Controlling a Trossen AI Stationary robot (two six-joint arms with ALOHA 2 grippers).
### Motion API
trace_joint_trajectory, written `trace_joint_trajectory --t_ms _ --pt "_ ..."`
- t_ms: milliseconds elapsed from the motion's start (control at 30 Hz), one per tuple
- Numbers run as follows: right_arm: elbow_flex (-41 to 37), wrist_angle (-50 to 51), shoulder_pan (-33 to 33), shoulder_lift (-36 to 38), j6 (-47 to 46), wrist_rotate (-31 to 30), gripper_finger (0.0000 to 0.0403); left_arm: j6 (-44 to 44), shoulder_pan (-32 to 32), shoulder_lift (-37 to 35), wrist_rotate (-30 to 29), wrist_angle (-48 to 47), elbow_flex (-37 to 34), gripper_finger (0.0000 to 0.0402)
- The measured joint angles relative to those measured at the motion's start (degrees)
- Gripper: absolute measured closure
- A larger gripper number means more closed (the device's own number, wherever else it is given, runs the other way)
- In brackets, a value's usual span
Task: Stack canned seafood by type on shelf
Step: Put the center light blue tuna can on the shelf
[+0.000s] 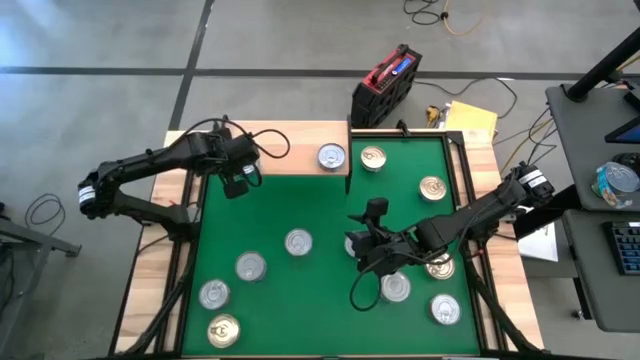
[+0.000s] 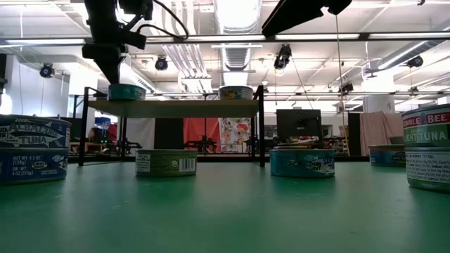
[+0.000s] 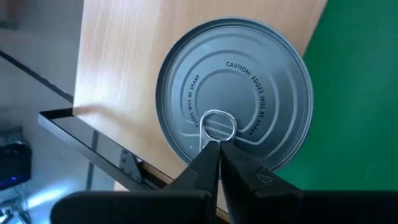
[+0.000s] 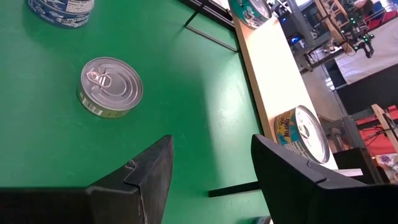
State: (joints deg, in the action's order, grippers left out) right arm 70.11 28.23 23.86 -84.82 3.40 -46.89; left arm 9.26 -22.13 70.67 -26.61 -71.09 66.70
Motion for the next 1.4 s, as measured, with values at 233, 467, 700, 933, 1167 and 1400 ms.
trace_joint_trajectory --t_ms 233,467,700,933,1167,1400 --pt "0.0 0.0 0.0 0.0 0.0 0.0 0.0197 2.6 0.0 0.0 -10.7 0.7 0.0 0.0401" --pt "0.0 0.0 0.0 0.0 0.0 0.4 0.0197 0.7 0.3 -0.7 5.0 3.3 0.7 0.0401" --pt "0.0 0.0 0.0 0.0 0.0 0.4 0.0197 0.1 0.3 -1.0 7.6 3.8 0.4 0.0401" --pt "0.0 0.0 0.0 0.0 -0.4 0.4 0.0197 0.4 0.3 -0.8 7.1 1.7 0.1 0.0401" --pt "0.0 -0.1 0.0 0.0 -0.4 0.4 0.0197 2.5 0.3 -0.7 5.4 1.6 -0.3 0.0401" --pt "0.0 -0.1 0.0 0.0 -0.4 0.4 0.0197 2.7 0.3 -0.6 0.1 -0.6 -0.4 0.0401"
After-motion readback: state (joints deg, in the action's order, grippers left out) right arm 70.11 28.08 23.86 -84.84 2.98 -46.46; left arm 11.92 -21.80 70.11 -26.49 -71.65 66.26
